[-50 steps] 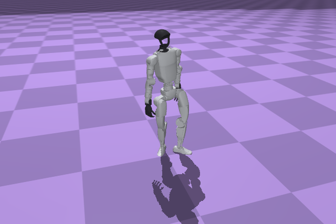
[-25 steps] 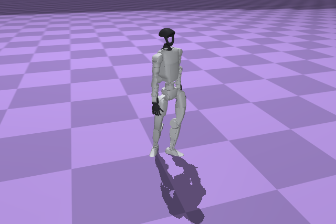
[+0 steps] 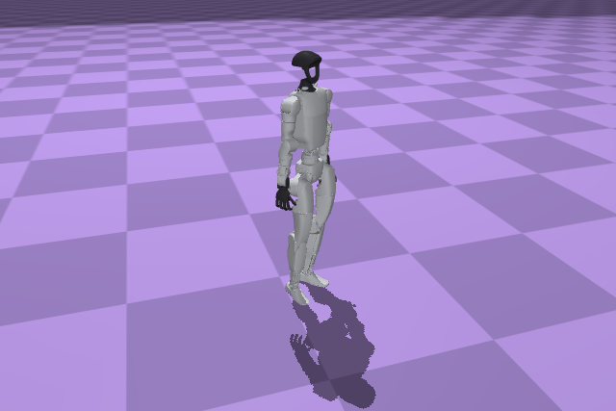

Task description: Upper body actions

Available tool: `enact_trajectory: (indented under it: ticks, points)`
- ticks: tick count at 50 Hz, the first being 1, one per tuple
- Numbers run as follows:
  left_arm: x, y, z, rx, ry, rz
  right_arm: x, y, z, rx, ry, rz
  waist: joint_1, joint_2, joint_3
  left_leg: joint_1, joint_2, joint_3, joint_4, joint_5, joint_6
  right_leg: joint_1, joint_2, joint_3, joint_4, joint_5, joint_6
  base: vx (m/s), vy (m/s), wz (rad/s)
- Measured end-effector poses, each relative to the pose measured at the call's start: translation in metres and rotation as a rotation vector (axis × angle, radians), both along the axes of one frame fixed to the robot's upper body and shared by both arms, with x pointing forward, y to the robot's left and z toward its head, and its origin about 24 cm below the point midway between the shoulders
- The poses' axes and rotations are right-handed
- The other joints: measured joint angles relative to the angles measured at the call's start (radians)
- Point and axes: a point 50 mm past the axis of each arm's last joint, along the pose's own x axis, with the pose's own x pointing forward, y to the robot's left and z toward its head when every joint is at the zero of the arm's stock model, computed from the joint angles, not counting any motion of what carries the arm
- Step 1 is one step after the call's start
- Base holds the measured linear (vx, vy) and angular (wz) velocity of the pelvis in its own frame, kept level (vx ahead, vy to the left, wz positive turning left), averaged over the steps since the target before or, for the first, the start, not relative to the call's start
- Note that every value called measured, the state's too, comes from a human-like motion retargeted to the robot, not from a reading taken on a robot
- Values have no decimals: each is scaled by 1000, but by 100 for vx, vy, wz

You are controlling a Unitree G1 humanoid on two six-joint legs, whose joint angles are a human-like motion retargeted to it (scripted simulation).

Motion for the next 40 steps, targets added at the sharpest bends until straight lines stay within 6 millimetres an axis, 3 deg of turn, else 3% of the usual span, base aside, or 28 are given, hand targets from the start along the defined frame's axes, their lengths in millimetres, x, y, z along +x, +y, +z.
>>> enact_trajectory:
  ticks: [10, 22, 40]
  points:
    - [-10, -10, 0, -25, 27, 9, 24, 7, -3, 54, -57, 56, 2, 8, -22, -5, 28, -29, 0, -5, -23, 31, 44, -19, -58, -1, -12, 2, -13, 28]
    - [4, -14, -1, -37, -17, -11, 48, 12, -4, 98, -124, 212, 34, -6, -4, 11, 46, -49, -3, -7, -42, 64, 64, -52, -69, -23, -26, 1, -9, 18]
    - [-6, -3, 0, -18, 28, -47, 20, 4, -2, 61, -16, 174, 26, 6, -26, 14, 55, -59, -9, -20, -49, 69, 75, -67, -69, -46, -27, 0, -1, 2]
